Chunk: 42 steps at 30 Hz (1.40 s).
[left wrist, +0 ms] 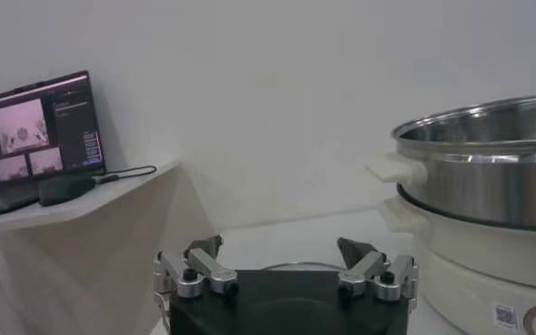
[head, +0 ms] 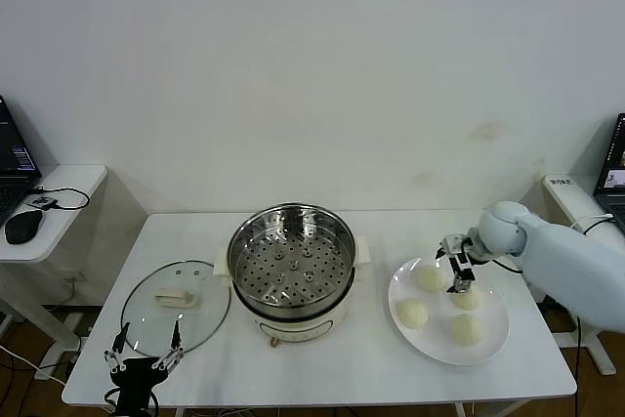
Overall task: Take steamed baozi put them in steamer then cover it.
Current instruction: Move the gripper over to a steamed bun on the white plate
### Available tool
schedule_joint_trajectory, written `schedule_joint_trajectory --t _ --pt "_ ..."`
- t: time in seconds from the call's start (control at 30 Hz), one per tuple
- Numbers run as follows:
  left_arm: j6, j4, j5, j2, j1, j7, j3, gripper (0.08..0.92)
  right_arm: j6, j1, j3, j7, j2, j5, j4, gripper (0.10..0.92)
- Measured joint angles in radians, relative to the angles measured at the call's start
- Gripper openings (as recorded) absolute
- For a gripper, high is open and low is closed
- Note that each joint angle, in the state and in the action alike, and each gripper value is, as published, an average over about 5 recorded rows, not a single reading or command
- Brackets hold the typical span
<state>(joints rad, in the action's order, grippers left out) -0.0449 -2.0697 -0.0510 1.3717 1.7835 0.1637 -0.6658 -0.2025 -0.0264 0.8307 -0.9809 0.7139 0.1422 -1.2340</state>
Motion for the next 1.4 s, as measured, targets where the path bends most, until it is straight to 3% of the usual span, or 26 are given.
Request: schedule_joint_trajectory --t 0.4,1.2,1.4 --pt "-0.004 0.002 -0.001 0.003 -0.01 0.002 -0.015 0.823 -0.003 -0.031 -0.017 0.017 0.06 0.027 0.073 0.721" --pt "-0.016 0.011 -0.002 0.006 -0.006 0.011 -0.011 0.823 -0.006 -0.024 -0.023 0.034 0.04 0.02 0.059 0.486" --pt "-0.016 0.009 -0.002 0.006 -0.006 0.013 -0.007 0.823 -0.008 -0.008 -0.023 0.038 0.022 0.003 0.035 0.482"
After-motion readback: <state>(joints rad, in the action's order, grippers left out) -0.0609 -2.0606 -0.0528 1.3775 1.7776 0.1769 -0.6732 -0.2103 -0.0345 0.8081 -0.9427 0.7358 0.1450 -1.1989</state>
